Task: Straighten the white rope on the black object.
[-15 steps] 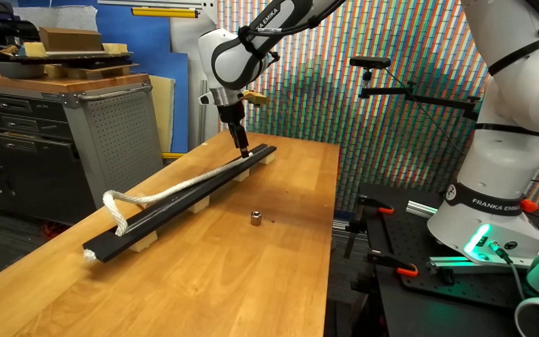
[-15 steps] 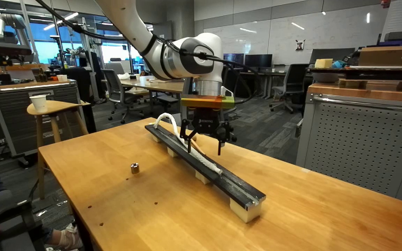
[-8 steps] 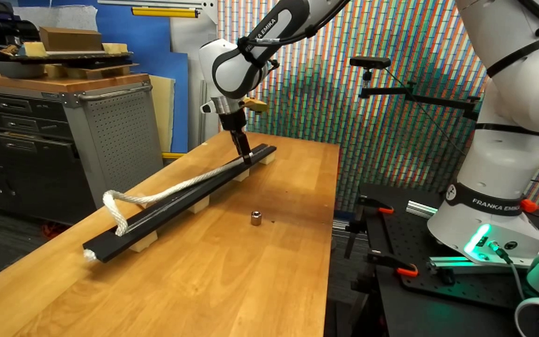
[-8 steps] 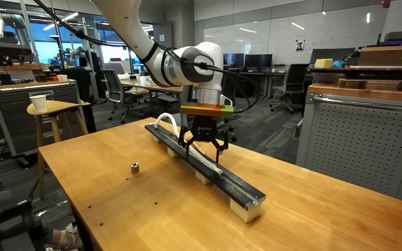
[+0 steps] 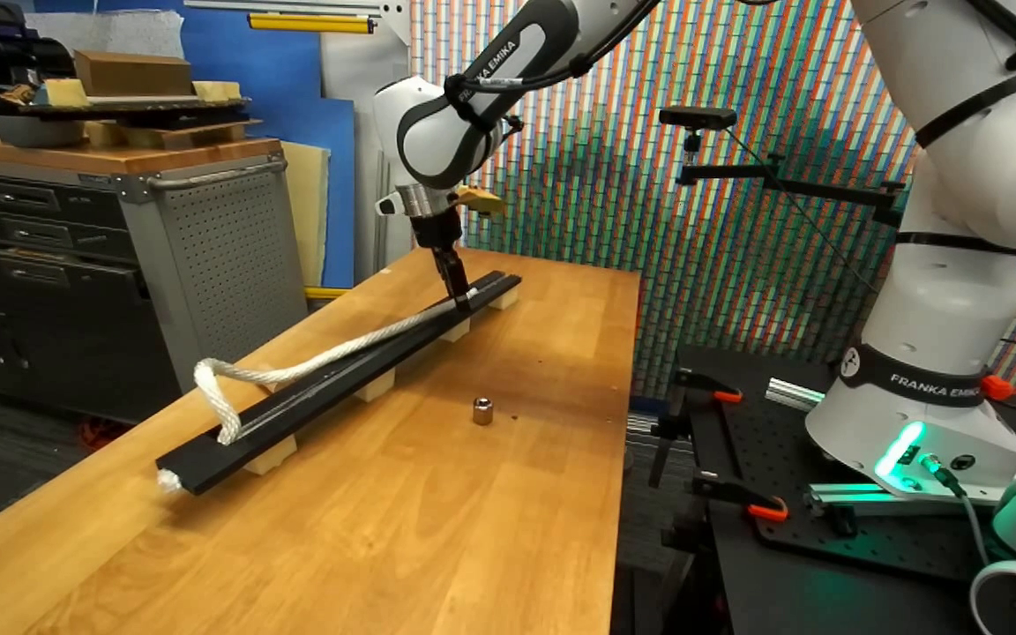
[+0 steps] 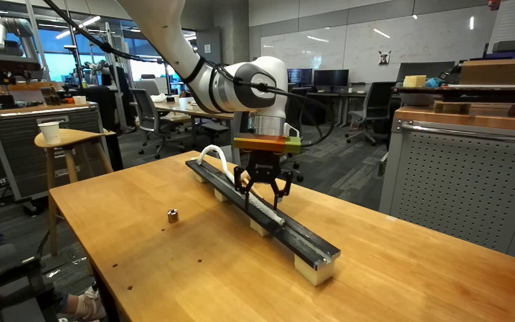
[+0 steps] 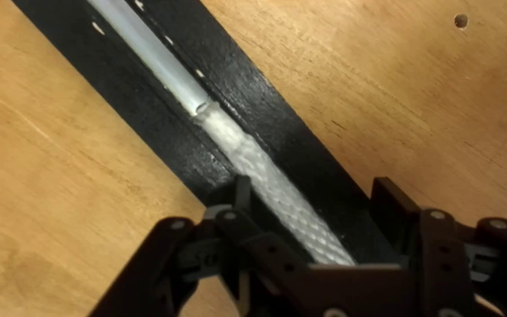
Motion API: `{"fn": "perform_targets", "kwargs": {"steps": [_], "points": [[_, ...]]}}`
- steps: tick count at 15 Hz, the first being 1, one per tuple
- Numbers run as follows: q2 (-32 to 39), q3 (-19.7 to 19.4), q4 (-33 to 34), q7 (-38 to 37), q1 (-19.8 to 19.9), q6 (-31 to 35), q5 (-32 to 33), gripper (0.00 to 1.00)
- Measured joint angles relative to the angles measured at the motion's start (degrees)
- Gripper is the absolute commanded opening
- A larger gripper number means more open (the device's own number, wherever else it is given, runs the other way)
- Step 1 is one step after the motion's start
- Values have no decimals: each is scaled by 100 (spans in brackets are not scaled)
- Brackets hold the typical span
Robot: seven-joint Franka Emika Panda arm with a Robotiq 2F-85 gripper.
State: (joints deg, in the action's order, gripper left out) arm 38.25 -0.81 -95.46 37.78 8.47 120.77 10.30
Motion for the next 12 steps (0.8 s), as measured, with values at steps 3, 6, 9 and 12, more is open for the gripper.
{"fn": "perform_targets", "kwargs": {"steps": [3, 6, 9, 12], "points": [[1, 0, 78, -2, 4, 0, 0, 16], [2, 0, 128, -3, 7, 0, 0, 3], [2, -1, 159, -6, 7, 2, 0, 4], [2, -12, 162, -7, 8, 55, 0, 4]]}}
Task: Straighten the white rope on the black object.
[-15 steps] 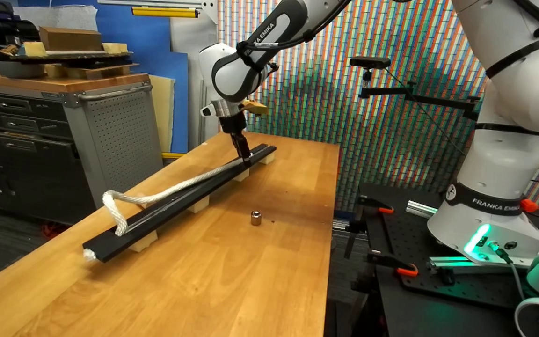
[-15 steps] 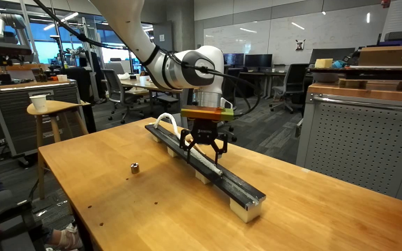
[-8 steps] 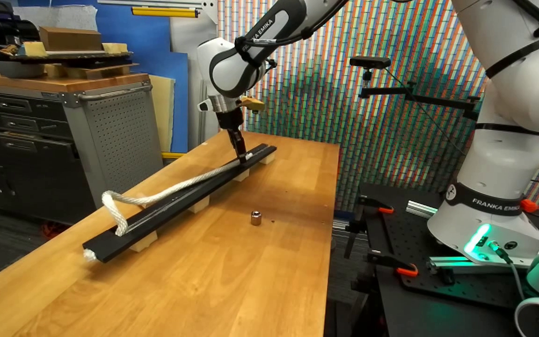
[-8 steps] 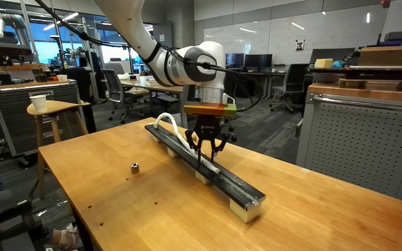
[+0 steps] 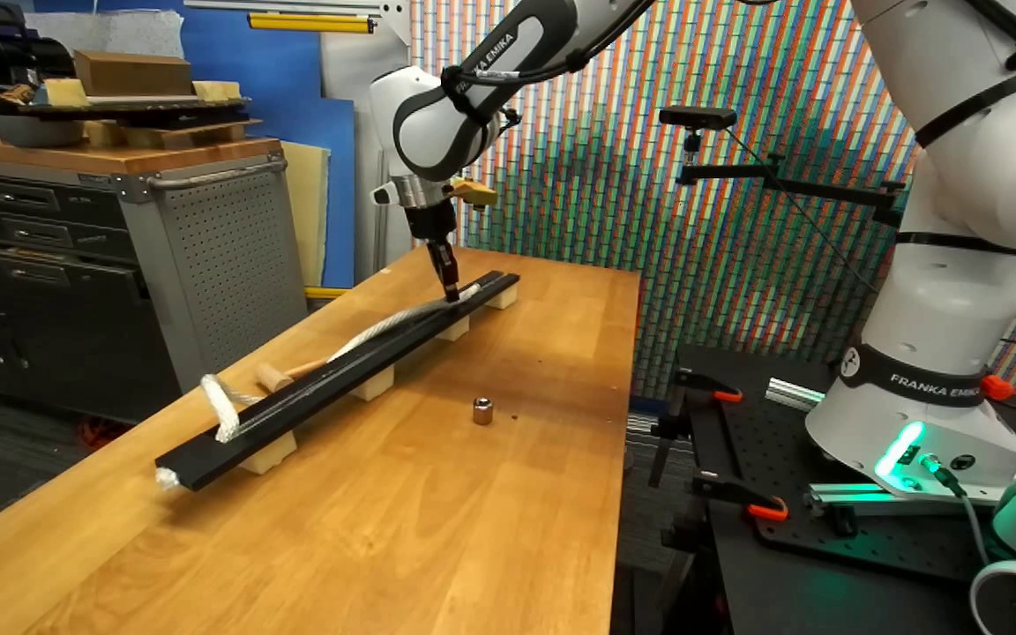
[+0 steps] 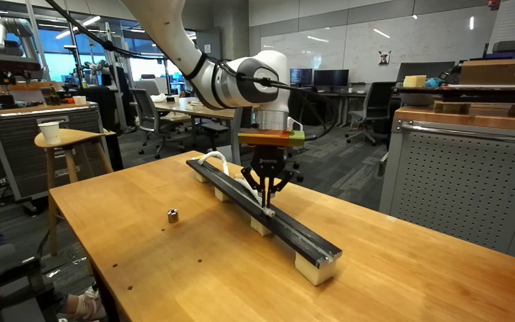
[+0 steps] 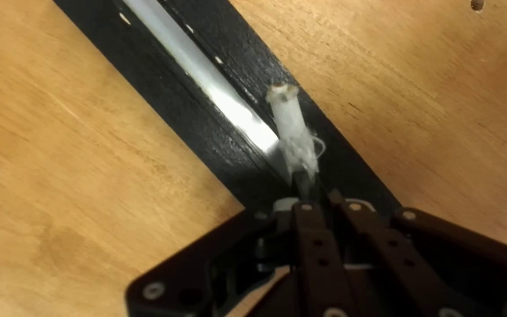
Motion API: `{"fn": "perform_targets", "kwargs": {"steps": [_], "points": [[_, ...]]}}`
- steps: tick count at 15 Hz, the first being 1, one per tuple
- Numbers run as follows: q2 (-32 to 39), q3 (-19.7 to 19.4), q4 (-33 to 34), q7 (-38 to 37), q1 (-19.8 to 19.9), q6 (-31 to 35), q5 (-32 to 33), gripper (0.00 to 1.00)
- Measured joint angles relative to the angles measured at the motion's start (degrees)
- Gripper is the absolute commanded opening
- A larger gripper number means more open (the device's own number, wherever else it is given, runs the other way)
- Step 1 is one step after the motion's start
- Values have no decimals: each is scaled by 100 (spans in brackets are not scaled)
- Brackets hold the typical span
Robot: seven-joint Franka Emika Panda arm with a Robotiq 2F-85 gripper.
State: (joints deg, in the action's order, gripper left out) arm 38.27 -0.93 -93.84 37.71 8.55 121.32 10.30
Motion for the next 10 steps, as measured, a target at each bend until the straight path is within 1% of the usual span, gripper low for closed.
{"fn": "perform_targets", "kwargs": {"steps": [4, 10], "points": [[0, -60, -1, 19, 21, 117, 87, 4], [-60, -86, -17, 305, 275, 314, 107, 4]]}}
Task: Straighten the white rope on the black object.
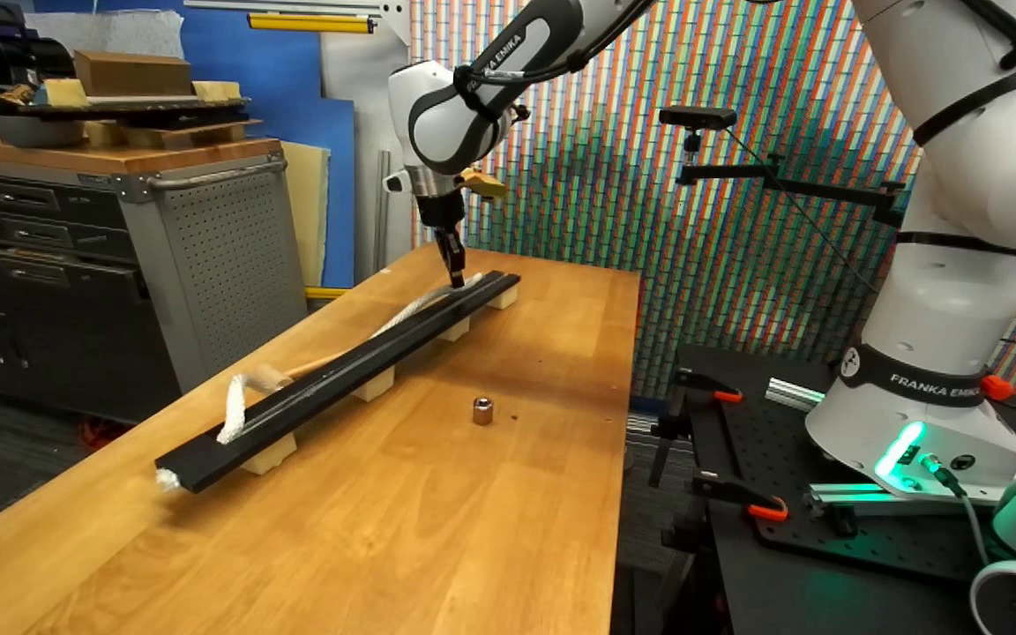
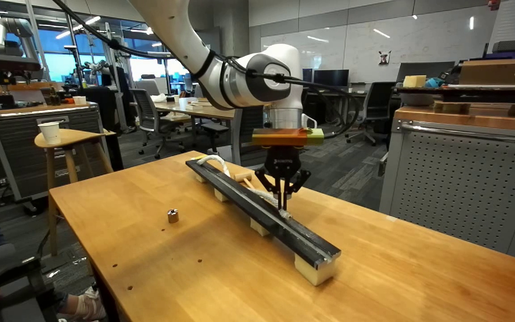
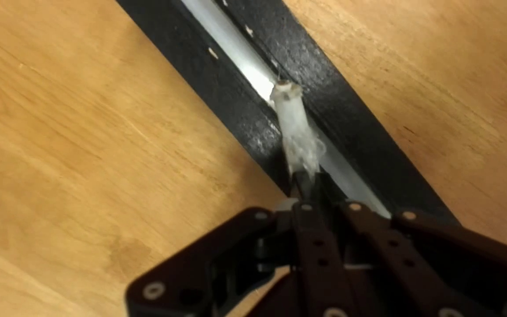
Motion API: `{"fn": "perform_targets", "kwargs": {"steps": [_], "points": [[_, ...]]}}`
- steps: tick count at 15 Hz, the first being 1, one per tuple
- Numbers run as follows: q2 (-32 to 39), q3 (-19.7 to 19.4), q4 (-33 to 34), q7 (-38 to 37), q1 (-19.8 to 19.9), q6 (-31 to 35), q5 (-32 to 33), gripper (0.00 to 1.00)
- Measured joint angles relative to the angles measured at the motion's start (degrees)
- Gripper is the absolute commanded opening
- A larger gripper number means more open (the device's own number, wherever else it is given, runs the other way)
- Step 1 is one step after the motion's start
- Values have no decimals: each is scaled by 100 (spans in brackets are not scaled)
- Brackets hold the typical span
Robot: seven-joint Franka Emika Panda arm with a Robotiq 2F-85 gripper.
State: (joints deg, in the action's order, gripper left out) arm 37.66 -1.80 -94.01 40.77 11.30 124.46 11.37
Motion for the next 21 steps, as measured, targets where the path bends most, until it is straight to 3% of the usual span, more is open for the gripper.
{"fn": "perform_targets", "kwargs": {"steps": [13, 21], "points": [[-373, -354, -145, 163, 242, 564, 58, 3], [-807, -494, -802, 135, 309, 940, 90, 3]]}}
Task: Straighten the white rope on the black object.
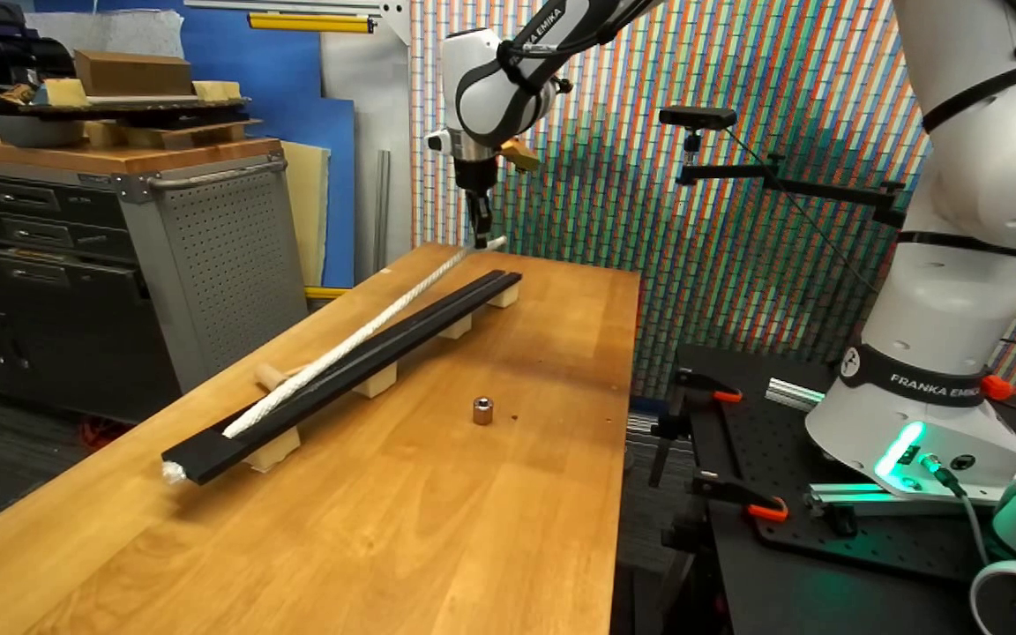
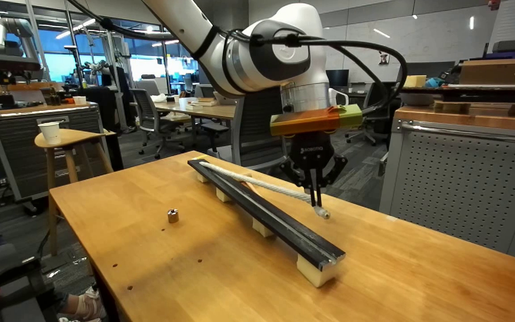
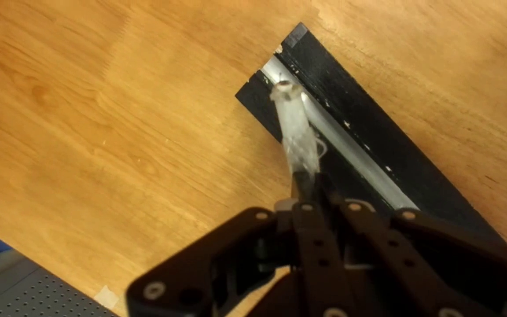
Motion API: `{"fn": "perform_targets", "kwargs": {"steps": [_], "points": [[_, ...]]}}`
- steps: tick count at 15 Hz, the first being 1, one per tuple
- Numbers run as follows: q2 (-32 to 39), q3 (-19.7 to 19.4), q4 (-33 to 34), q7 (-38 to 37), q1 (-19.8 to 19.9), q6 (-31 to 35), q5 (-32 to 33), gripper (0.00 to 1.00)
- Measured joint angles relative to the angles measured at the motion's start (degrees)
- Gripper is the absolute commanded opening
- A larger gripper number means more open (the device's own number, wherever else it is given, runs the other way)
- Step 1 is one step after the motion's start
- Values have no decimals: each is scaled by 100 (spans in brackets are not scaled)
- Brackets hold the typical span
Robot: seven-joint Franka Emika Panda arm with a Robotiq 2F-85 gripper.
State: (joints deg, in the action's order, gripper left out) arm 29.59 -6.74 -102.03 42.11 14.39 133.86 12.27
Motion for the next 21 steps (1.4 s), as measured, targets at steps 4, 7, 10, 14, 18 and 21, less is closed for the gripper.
{"fn": "perform_targets", "kwargs": {"steps": [4, 7, 10, 14, 18, 21], "points": [[-108, -2, -365, 8, 2, 98, 1, 4], [-118, 23, -588, 28, 2, 120, 0, 4], [-92, 108, -680, 72, -1, 131, 0, 4], [-22, 233, -648, 261, -31, 161, 11, 4], [15, 277, -625, 940, -32, 127, 138, 4], [28, 254, -572, 1464, -17, 87, 353, 4]]}}
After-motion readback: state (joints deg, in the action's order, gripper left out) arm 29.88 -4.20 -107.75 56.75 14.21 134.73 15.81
